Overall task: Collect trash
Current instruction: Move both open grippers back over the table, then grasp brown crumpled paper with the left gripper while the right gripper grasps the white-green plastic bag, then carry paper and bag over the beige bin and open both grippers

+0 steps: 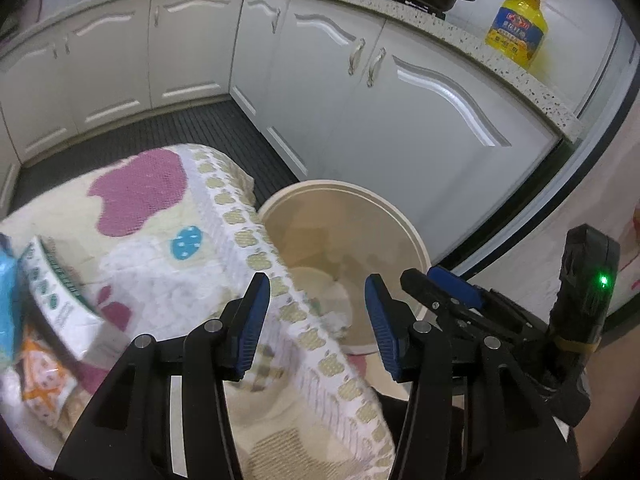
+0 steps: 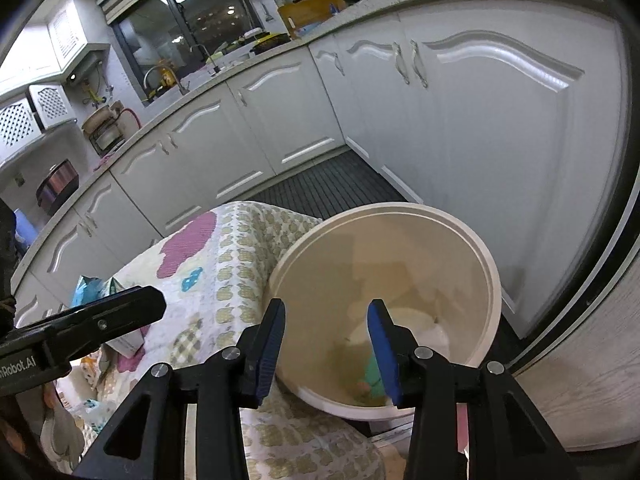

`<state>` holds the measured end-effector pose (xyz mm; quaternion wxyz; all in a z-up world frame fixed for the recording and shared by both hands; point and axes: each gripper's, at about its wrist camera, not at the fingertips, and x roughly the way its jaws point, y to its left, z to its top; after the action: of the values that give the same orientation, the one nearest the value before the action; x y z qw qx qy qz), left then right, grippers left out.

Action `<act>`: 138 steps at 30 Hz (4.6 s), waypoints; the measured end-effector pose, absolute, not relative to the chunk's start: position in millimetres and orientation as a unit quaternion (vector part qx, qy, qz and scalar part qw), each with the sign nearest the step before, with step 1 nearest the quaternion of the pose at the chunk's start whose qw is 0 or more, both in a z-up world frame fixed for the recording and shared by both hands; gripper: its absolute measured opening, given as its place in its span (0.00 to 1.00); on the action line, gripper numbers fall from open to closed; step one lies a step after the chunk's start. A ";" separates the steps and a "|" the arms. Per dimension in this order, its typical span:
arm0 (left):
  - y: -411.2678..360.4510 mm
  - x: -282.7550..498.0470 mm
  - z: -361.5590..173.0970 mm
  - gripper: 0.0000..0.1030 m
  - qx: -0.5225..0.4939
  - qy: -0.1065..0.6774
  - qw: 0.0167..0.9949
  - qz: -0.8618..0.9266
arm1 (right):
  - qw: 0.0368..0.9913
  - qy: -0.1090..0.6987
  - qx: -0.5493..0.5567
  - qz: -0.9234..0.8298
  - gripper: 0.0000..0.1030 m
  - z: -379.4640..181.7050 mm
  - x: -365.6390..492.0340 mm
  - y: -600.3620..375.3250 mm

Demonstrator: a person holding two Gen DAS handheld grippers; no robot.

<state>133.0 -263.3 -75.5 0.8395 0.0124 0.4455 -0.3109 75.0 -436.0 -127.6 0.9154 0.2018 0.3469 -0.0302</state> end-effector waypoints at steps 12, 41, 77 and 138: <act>-217.5 101.5 -52.5 0.46 0.030 0.391 0.882 -0.262 | 0.926 0.336 0.171 -0.007 0.43 -107.9 67.2 -394.2; -120.3 64.9 -37.1 0.46 -0.003 0.365 0.909 -0.204 | 0.938 0.319 0.110 0.080 0.49 -77.1 53.8 -289.7; 72.6 29.9 -91.3 0.54 -0.134 0.456 0.873 -0.113 | 0.893 0.392 0.010 0.221 0.62 -121.2 52.5 -156.2; -20.1 31.9 -33.6 0.20 -0.054 0.368 0.910 -0.183 | 0.931 0.308 0.049 0.191 0.11 -61.9 29.9 -221.9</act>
<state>31.9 -20.1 -33.6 0.9099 -0.0537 0.3685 -0.1829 29.9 -221.9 -61.9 0.9308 0.0488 0.3080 0.1910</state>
